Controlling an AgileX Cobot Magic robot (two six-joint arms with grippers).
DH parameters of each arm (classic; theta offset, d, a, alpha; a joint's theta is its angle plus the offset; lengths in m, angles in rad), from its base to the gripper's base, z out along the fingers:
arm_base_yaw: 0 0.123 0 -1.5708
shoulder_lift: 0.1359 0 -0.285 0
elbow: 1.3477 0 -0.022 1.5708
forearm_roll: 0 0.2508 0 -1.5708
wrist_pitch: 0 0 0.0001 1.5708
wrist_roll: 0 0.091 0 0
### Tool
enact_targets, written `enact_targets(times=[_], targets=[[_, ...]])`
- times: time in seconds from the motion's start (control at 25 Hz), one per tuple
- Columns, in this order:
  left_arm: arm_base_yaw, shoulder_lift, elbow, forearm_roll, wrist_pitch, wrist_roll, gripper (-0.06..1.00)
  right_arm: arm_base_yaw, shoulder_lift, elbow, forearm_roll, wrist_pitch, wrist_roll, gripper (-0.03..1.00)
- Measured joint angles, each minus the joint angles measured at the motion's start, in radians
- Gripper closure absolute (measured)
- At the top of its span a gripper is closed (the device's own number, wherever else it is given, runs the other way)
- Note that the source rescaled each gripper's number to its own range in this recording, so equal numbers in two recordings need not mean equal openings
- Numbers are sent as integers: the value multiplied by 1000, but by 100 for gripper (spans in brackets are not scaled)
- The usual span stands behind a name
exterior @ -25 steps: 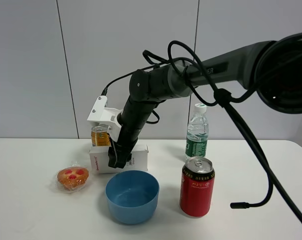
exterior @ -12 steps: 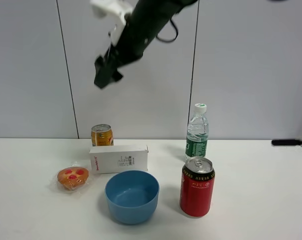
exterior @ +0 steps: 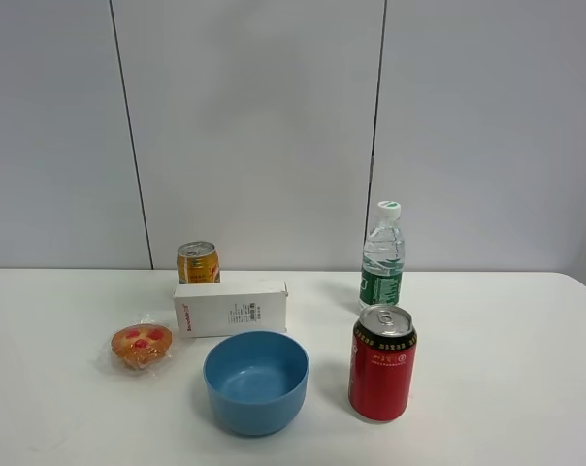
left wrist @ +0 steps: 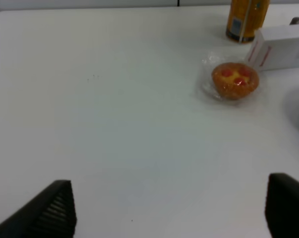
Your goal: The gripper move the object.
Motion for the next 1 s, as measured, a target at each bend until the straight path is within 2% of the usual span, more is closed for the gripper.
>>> enact_targets(times=[0.12, 0.2, 0.4, 0.52, 0.6, 0.8, 0.88, 1.0], targets=[[0, 0, 0, 0, 0, 0, -6, 1, -22, 0, -13, 128, 128, 7], [0, 0, 0, 0, 0, 0, -6, 1, -25, 0, -13, 173, 169, 7], [0, 0, 0, 0, 0, 0, -6, 0, -26, 11, 32, 188, 209, 7], [0, 0, 0, 0, 0, 0, -6, 1, -69, 81, 11, 185, 221, 7], [0, 0, 0, 0, 0, 0, -6, 1, -144, 211, -4, 126, 237, 7], [0, 0, 0, 0, 0, 0, -6, 1, -420, 640, -18, -130, 283, 7], [0, 0, 0, 0, 0, 0, -6, 2, -525, 801, -31, -173, 331, 5], [0, 0, 0, 0, 0, 0, -6, -4, -678, 965, -68, -174, 436, 0]])
